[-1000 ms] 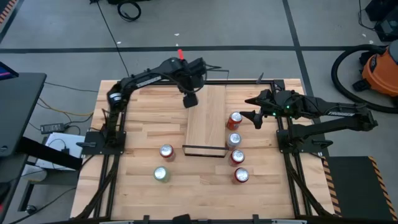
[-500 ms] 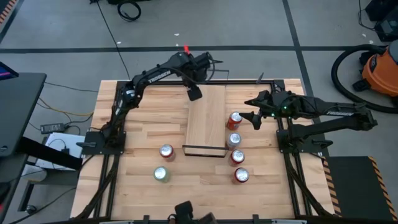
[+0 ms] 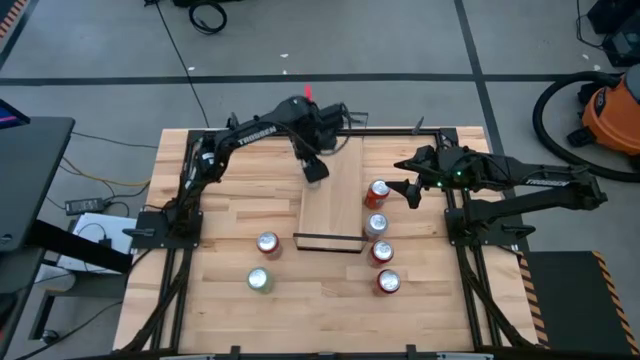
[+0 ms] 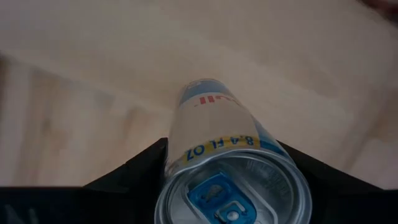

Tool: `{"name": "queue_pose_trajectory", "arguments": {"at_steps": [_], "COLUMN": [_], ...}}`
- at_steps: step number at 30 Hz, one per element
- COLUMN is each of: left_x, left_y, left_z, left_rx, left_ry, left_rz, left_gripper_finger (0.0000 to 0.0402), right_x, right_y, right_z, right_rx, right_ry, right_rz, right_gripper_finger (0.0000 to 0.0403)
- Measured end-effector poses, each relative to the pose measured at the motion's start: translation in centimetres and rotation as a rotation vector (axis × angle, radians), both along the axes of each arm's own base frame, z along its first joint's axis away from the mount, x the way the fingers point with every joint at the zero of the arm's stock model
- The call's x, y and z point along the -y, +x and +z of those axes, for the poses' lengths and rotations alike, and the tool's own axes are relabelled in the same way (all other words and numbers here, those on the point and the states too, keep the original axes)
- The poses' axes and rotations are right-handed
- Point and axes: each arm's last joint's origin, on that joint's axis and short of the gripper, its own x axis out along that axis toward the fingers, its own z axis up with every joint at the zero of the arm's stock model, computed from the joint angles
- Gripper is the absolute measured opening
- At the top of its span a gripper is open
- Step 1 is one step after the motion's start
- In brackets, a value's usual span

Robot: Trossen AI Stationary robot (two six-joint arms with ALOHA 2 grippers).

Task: Place canned beverage on shelf
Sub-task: Put the blue soda can on the shelf

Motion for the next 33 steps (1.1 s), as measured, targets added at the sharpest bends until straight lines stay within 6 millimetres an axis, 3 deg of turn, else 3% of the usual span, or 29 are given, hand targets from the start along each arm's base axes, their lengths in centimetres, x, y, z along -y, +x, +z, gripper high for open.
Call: {"name": "queue_pose_trajectory", "arguments": {"at_steps": [8, 16, 23, 28, 33], "left_x": [5.6, 9.6, 11.3, 11.6, 12.8], "left_y": [1.7, 1.1, -1.5, -3.8, -4.6], "left_z": [0.0, 2.1, 2.2, 1.6, 0.5], "left_rx": [0.001, 0.028, 0.024, 0.066, 0.024], "left_ry": [-0.034, 0.023, 0.069, 0.009, -0.032], "left_rz": [-0.053, -0.062, -0.019, 0.123, 0.197], "left_gripper_finger": [0.0251, 0.0251, 0.0251, 0.0251, 0.0251], "right_x": [0.0, 0.0, -0.1, -0.1, -0.1], "right_y": [0.0, 0.0, 0.0, 0.0, 0.0], "right_z": [0.0, 0.1, 0.2, 0.2, 0.2], "right_rx": [0.004, 0.011, 0.022, 0.029, 0.029], "right_ry": [0.003, 0.017, 0.014, 0.013, 0.012], "right_rz": [-0.002, 0.001, 0.005, 0.003, 0.003], "right_gripper_finger": [0.0348, 0.0348, 0.0348, 0.0348, 0.0348]}}
